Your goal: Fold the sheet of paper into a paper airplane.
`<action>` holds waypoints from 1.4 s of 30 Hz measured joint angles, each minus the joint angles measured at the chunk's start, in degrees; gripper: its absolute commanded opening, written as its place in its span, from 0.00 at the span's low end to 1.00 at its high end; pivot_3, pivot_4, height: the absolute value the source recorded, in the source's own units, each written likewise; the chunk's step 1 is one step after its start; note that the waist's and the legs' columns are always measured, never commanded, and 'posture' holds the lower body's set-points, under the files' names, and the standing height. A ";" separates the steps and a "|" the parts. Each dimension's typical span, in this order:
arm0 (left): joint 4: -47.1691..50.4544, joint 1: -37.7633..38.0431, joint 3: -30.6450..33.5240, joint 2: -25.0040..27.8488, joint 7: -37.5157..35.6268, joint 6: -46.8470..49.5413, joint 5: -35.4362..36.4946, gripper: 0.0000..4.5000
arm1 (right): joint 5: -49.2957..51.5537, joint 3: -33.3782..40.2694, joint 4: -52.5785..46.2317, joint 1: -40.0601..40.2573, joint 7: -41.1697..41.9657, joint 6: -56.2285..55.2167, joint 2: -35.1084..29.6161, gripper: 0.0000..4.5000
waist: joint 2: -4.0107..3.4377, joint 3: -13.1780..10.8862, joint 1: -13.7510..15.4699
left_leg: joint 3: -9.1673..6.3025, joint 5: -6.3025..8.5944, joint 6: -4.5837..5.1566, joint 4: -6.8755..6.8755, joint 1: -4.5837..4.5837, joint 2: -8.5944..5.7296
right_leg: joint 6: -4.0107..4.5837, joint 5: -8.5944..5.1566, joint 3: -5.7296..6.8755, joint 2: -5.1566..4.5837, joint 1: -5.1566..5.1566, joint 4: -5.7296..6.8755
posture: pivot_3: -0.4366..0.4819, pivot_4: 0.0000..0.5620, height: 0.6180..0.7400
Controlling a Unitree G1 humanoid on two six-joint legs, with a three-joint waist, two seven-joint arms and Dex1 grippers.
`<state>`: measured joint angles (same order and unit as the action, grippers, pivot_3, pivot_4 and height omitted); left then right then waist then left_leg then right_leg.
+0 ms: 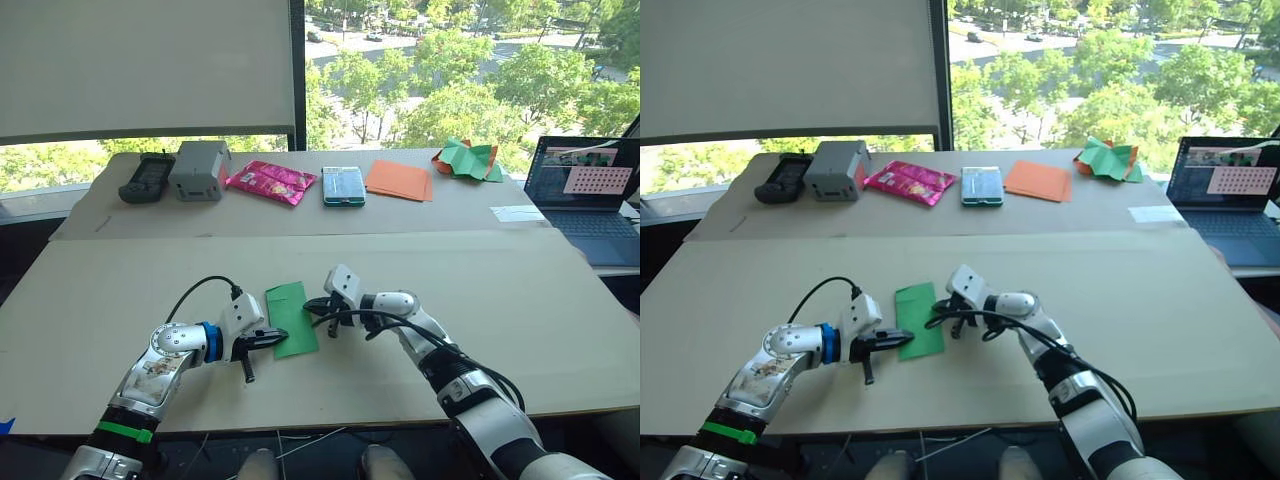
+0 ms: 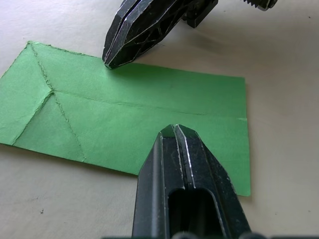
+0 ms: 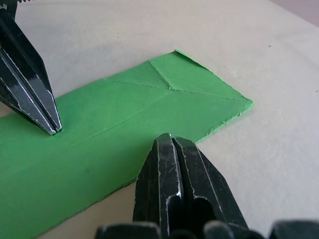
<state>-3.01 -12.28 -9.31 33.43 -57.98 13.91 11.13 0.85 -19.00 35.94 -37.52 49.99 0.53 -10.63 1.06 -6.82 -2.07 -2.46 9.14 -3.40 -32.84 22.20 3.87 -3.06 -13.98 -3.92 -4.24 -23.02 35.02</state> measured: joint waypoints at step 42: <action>-9.19 -15.22 -3.73 -10.46 -0.21 0.28 0.15 0.00 | 13.51 6.28 -56.87 14.01 -9.29 35.03 -9.96 0.01 | 0.11 -0.75 1.00 | -0.08 -0.35 0.56 -0.11 0.71 -0.01 | -0.20 0.14 -0.02 0.13 -0.02 -0.61 | 0.48 0.27 0.72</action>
<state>-12.21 -27.49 -13.05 22.97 -58.19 14.18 11.27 14.36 -12.72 -20.94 -23.51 40.69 35.56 -20.59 1.16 -7.57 -1.07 -2.54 8.79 -2.84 -32.96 22.91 3.85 -3.26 -13.84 -3.94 -4.11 -23.04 34.41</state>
